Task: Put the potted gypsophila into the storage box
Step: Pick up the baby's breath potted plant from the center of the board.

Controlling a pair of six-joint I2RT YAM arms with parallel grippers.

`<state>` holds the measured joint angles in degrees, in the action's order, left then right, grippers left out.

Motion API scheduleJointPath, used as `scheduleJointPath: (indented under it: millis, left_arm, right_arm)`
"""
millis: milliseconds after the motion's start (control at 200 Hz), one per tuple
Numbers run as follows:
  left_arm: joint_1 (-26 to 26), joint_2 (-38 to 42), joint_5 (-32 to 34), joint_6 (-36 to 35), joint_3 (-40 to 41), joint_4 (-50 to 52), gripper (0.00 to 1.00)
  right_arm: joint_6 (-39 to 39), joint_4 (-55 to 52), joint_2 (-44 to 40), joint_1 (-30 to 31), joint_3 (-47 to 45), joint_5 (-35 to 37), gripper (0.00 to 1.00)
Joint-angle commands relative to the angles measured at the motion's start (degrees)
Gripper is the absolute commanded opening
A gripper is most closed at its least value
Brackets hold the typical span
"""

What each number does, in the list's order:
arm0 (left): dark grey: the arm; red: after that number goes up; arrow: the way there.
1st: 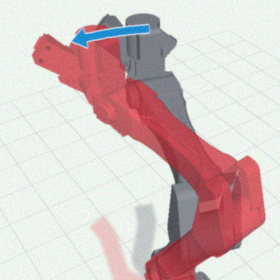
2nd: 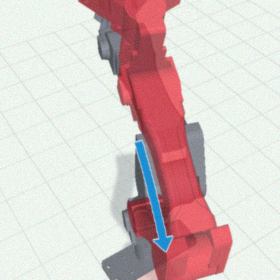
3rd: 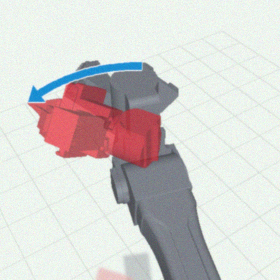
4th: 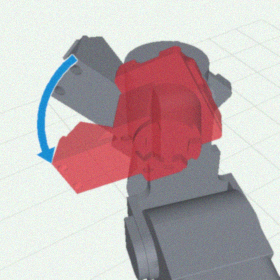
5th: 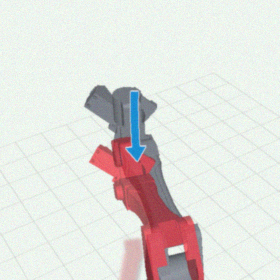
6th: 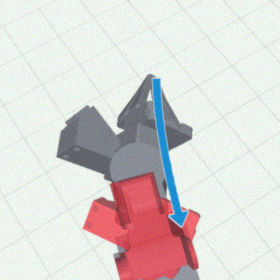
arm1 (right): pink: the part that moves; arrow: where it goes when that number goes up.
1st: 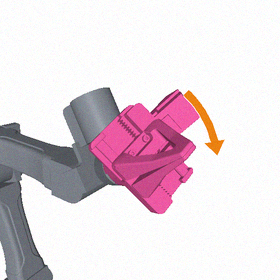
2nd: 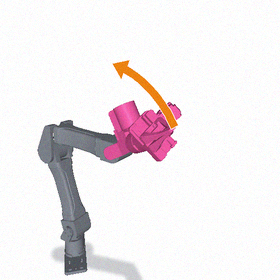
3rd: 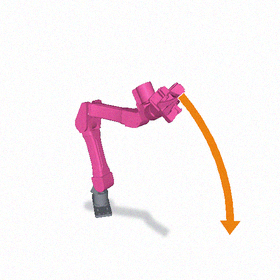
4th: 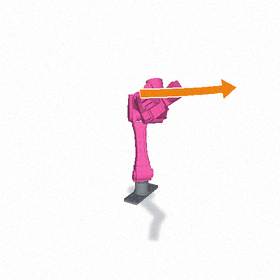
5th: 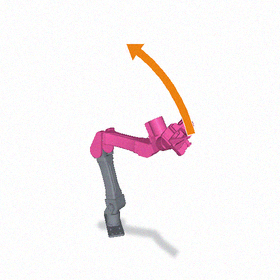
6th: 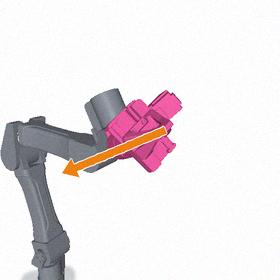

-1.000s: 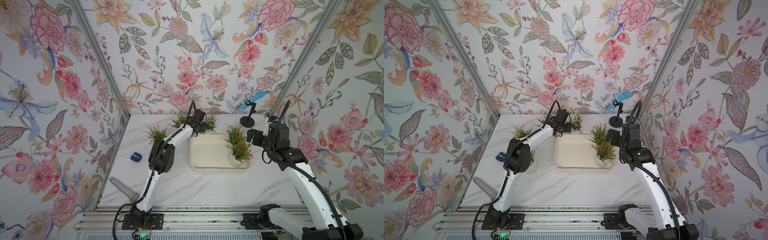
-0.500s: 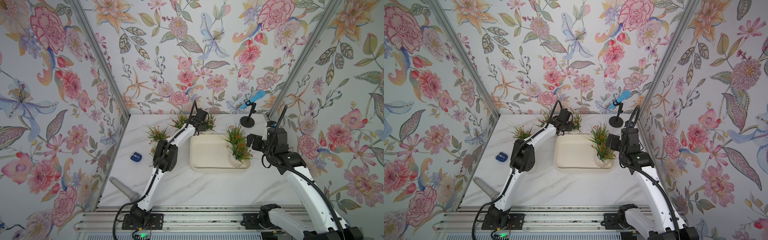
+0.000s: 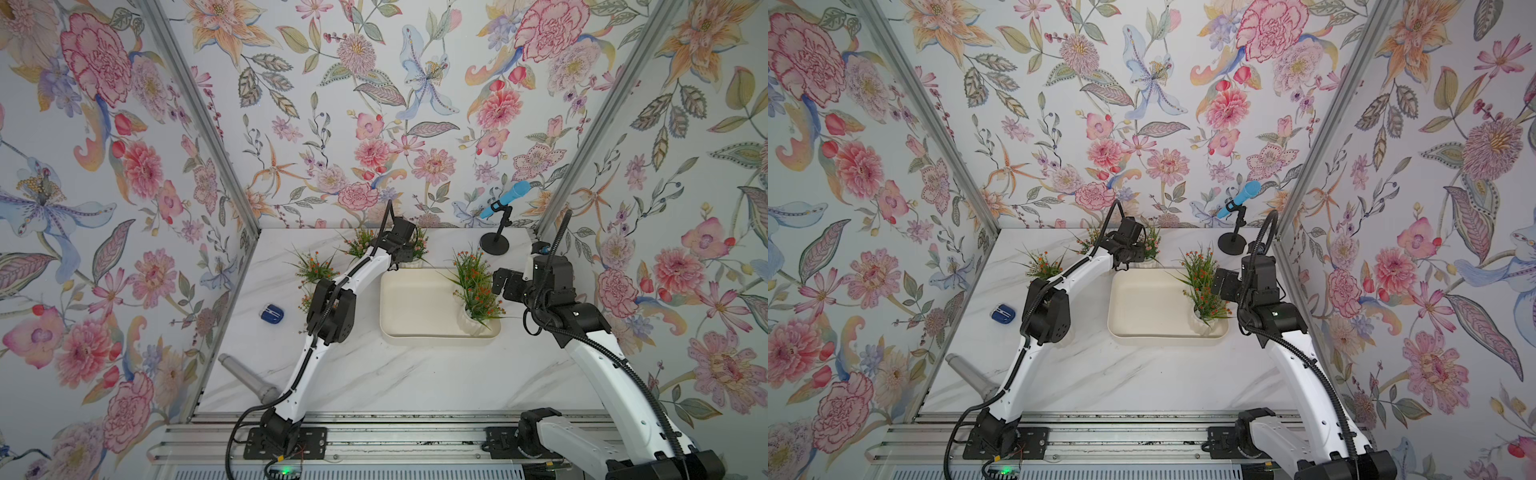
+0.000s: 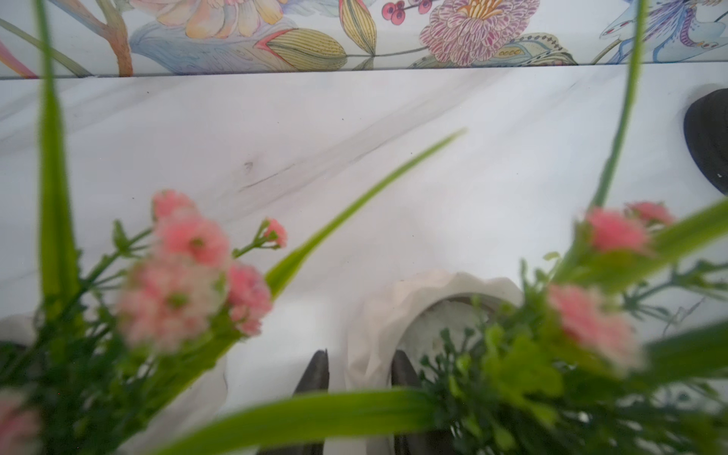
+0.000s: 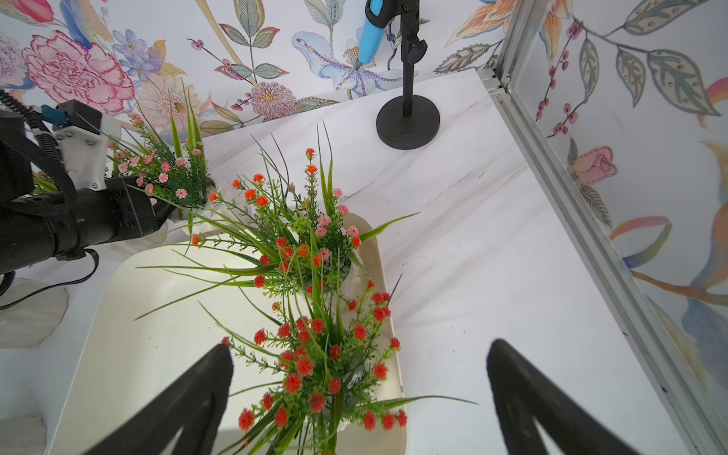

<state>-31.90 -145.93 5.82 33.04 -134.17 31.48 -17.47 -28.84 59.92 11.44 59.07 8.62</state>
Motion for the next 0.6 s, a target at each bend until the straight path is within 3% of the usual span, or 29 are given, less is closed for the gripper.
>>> scheduleJointPath:
  millis: [0,70,230,425,595]
  left_arm:
    - [-0.6,-1.8,0.0,0.0,-1.6,1.5,0.3]
    - [-0.9,-1.8,0.6,-0.2,-1.5,2.2,0.31]
    - [-1.3,-1.5,0.2,-0.7,-0.4,2.5,0.14]
    - [-1.5,0.7,-1.2,-0.4,2.2,-1.9,0.02]
    - [-1.5,4.1,-1.0,-0.8,4.2,-6.5,0.0]
  right_arm:
    - [1.1,0.8,0.8,-0.2,-0.4,0.5,1.0]
    - [1.4,0.8,1.3,-0.1,-0.3,0.1,1.0]
    - [0.7,0.8,1.9,-0.1,0.0,-0.7,1.0]
    - [0.4,0.8,0.9,-0.2,0.0,-0.6,1.0]
    - [1.0,0.9,3.4,-0.4,2.0,-0.8,1.0]
